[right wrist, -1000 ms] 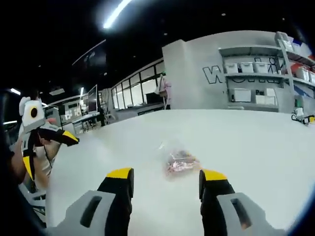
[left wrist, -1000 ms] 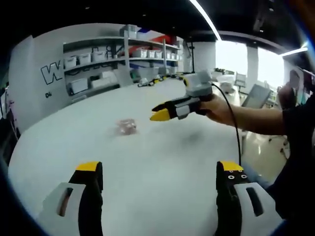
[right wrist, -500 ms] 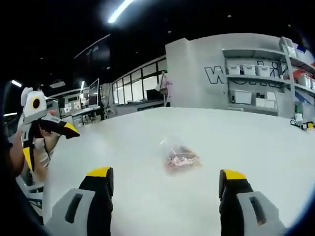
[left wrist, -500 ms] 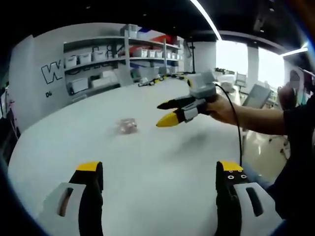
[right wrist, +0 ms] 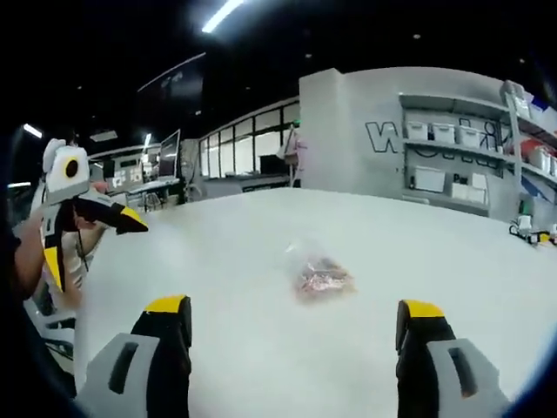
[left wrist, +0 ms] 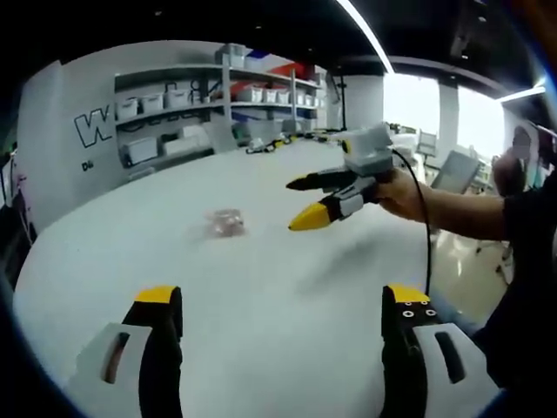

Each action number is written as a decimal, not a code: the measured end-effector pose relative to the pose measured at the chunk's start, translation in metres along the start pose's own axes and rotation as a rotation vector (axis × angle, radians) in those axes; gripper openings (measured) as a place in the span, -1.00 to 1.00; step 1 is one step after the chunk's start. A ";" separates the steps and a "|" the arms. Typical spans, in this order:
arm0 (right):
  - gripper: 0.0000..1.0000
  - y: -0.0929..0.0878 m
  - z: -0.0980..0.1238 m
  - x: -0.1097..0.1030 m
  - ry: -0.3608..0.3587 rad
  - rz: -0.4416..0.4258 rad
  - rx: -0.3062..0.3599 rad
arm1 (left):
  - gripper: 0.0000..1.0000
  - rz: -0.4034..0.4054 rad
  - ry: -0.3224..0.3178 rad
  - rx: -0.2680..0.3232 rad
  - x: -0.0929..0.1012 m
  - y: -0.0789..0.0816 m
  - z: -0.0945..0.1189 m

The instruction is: Open the resealable bag by pulling the two sides of the seal apart until the entire bag opening is separated and visibly accessible.

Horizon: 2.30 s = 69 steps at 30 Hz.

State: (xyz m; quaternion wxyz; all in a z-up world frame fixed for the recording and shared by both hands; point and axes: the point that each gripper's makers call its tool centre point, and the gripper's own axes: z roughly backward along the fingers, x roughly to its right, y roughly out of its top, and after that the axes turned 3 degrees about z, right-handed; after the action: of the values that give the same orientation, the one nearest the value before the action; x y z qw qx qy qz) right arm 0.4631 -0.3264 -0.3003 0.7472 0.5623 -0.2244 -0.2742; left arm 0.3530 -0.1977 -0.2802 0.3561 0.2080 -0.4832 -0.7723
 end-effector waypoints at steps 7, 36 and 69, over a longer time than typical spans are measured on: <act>0.99 -0.001 0.016 0.001 -0.008 -0.001 0.007 | 0.88 0.008 0.003 -0.001 -0.003 -0.003 0.001; 0.99 -0.027 0.094 -0.014 -0.034 -0.035 0.011 | 0.87 0.029 0.011 -0.005 -0.003 -0.015 0.003; 0.97 -0.032 0.109 -0.018 -0.043 -0.043 0.023 | 0.85 0.062 0.036 0.010 -0.015 -0.018 0.008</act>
State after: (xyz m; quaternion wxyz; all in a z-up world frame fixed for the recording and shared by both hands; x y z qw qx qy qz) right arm 0.3747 -0.3998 -0.3023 0.7296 0.5693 -0.2314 -0.2999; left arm 0.3512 -0.1764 -0.2930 0.3874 0.2088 -0.4867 -0.7546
